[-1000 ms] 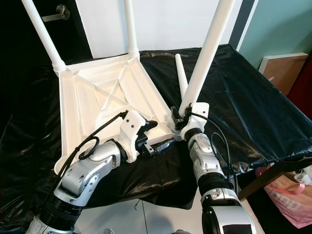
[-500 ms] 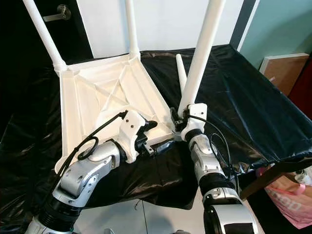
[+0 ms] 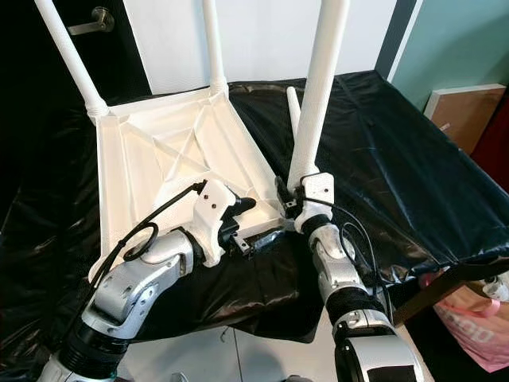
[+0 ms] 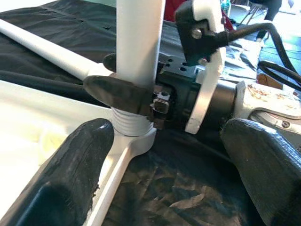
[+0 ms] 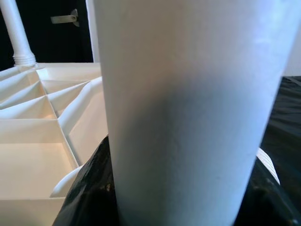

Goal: Building children table

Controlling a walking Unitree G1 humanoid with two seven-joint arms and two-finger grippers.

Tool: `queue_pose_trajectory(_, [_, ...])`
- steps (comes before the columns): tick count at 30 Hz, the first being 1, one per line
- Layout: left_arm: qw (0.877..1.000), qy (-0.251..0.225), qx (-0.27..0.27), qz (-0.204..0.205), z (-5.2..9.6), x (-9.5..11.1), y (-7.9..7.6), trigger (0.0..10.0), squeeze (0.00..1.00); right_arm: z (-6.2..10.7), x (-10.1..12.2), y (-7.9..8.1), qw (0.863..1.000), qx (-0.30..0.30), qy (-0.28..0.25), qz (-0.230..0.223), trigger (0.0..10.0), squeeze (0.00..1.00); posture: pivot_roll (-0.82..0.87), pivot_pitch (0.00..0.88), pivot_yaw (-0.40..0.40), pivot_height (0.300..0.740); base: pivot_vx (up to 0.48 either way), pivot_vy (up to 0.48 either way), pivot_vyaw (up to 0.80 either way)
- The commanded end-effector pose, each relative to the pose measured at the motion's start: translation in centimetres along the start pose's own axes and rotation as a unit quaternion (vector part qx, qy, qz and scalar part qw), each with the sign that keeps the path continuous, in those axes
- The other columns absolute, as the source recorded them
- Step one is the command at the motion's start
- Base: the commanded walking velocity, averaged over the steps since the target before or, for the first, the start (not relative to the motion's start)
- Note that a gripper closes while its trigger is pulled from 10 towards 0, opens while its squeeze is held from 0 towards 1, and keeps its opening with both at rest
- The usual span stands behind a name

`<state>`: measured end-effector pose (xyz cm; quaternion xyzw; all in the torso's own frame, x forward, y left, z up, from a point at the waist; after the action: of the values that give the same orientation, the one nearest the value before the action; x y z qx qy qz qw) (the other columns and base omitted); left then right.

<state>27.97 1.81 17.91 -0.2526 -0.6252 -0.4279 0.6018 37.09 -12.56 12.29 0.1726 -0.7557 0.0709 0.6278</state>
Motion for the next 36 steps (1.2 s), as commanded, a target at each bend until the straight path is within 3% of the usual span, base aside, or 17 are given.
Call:
queue_pose_trajectory(1, [1.0, 0.004, -0.002, 0.001, 0.3, -0.1, 0.0, 10.0, 0.0, 1.6, -3.0, 0.4, 0.998, 0.009, 0.059, -0.005, 10.0, 0.0, -0.06, 0.077, 0.032, 0.74, 0.0, 0.0, 0.0])
queue_pose_trajectory(7, [1.0, 0.008, -0.006, -0.001, 0.6, 0.0, 0.0, 10.0, 0.0, 2.1, -3.5, 1.0, 0.998, 0.026, 0.061, 0.021, 10.0, 0.0, -0.05, 0.083, 0.048, 0.74, 0.0, 0.0, 0.0])
queue_pose_trajectory(17, [1.0, 0.012, -0.01, -0.002, 0.8, 0.0, -0.1, 10.0, 0.0, 2.4, -4.2, 0.5, 0.996, 0.016, 0.078, 0.033, 10.0, 0.0, -0.04, 0.086, 0.058, 0.74, 0.0, 0.0, 0.0])
queue_pose_trajectory(22, [1.0, 0.014, -0.011, -0.002, 1.0, 0.1, -0.2, 10.0, 0.0, 2.7, -4.4, 0.9, 0.992, 0.046, 0.083, 0.087, 10.0, 0.0, -0.04, 0.085, 0.06, 0.74, 0.0, 0.0, 0.0])
queue_pose_trajectory(28, [1.0, 0.014, -0.012, -0.003, 1.1, 0.1, -0.2, 10.0, 0.0, 3.2, -4.8, 1.2, 0.986, 0.07, 0.088, 0.12, 10.0, 0.0, -0.04, 0.08, 0.06, 0.74, 0.0, 0.0, 0.0])
queue_pose_trajectory(36, [1.0, 0.015, -0.015, -0.005, 1.0, 0.3, -0.3, 10.0, 0.0, 3.3, -5.2, 0.6, 0.992, 0.043, 0.099, 0.062, 10.0, 0.0, -0.04, 0.074, 0.063, 0.74, 0.0, 0.0, 0.0])
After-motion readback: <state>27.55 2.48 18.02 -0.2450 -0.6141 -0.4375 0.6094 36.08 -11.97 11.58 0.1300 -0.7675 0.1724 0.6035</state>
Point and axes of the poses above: a point about 5 cm out from each wrist's last joint towards the gripper, its own z axis pointing back from the gripper into the wrist, its own x axis along the axis of the wrist's last joint, y = z × x, the point moved 3 cm from there along -z, pointing out of the wrist towards the gripper, and after that the axes turned 11 degrees about -z, right-handed, at the moved point
